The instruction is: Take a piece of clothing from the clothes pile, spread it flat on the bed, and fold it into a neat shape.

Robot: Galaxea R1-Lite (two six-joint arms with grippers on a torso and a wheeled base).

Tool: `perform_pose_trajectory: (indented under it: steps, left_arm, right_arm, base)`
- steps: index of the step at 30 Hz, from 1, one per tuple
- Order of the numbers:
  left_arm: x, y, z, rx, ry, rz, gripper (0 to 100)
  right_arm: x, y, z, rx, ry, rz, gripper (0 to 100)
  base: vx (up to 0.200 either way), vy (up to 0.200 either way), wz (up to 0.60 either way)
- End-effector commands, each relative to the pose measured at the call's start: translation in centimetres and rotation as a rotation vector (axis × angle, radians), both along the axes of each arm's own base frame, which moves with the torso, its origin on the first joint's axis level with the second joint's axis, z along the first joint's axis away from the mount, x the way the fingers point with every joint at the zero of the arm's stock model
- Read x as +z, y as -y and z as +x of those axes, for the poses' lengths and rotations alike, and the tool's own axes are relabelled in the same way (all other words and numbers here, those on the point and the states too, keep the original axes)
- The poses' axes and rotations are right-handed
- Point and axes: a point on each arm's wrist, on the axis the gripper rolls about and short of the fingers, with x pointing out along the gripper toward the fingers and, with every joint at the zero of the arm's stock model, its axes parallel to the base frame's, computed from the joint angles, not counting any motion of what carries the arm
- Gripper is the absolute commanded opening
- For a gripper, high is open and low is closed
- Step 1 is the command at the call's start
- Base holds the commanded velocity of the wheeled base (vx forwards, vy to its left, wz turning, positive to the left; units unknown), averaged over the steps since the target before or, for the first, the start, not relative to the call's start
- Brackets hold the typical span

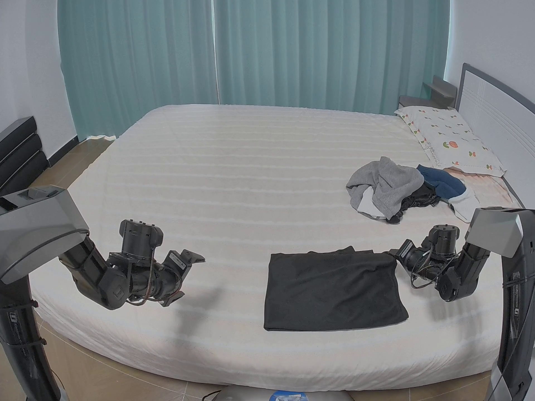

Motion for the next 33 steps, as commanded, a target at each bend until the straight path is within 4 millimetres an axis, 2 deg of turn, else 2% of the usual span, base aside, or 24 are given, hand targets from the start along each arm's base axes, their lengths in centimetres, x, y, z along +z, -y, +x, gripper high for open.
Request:
perform_pose_trajectory:
  steps: [1, 5, 10, 11, 13, 18, 19, 20, 23, 25, 29, 30, 33]
  left_arm:
    - [-0.2, 2.1, 0.8, -0.054, 0.019, 0.0, 100]
    - [-0.2, 3.2, 2.3, -0.11, 0.074, 0.032, 100]
    - [-2.0, 7.2, 5.7, -0.235, 0.183, 0.129, 100]
    - [-2.0, 7.3, 5.8, -0.234, 0.185, 0.131, 100]
    - [-3.6, 9.1, 7.7, -0.258, 0.212, 0.171, 100]
    - [-4.8, 12.5, 9.5, -0.301, 0.202, 0.183, 100]
    - [-4.8, 12.5, 9.5, -0.301, 0.202, 0.183, 100]
    - [-4.9, 13.5, 10.2, -0.311, 0.226, 0.173, 100]
    - [-5.4, 14.7, 10.2, -0.333, 0.233, 0.17, 100]
    - [-5.8, 16.0, 9.4, -0.367, 0.229, 0.173, 100]
    - [-6.0, 16.3, 9.4, -0.375, 0.229, 0.175, 100]
    - [-6.7, 17.0, 9.2, -0.399, 0.233, 0.188, 100]
    - [-7.1, 17.1, 9.4, -0.399, 0.247, 0.218, 100]
  right_arm:
    - [-0.6, -0.1, -0.2, 0.003, -0.016, 0.001, 0]
    - [-0.7, -0.1, -0.2, 0.005, -0.02, 0.003, 0]
    - [-0.5, -0.2, -0.2, -0.01, -0.014, 0.039, 0]
    - [-0.5, -0.2, -0.2, -0.01, -0.013, 0.041, 0]
    - [-0.5, -0.3, -0.1, -0.009, 0.013, 0.055, 0]
    - [-0.8, -0.4, -0.2, -0.008, 0.028, 0.054, 0]
    - [-0.8, -0.4, -0.2, -0.008, 0.028, 0.054, 0]
    - [-0.8, -0.5, -0.2, -0.007, 0.029, 0.054, 0]
    - [-0.8, -0.7, -0.2, -0.004, 0.029, 0.055, 0]
    - [-0.9, -0.9, -0.4, -0.002, 0.029, 0.053, 0]
    - [-0.9, -0.9, -0.5, 0.0, 0.045, 0.054, 0]
    - [-1.3, -0.9, -0.6, -0.002, 0.05, 0.051, 0]
    - [-1.3, -1.0, -0.6, 0.001, 0.056, 0.052, 0]
  base:
    - [0.0, 0.0, 0.0]
    - [0.0, 0.0, 0.0]
    - [0.0, 0.0, 0.0]
    - [0.0, 0.0, 0.0]
    - [0.0, 0.0, 0.0]
    - [0.0, 0.0, 0.0]
    - [0.0, 0.0, 0.0]
    - [0.0, 0.0, 0.0]
    - [0.0, 0.0, 0.0]
    - [0.0, 0.0, 0.0]
    - [0.0, 0.0, 0.0]
    - [0.0, 0.0, 0.0]
    - [0.0, 0.0, 0.0]
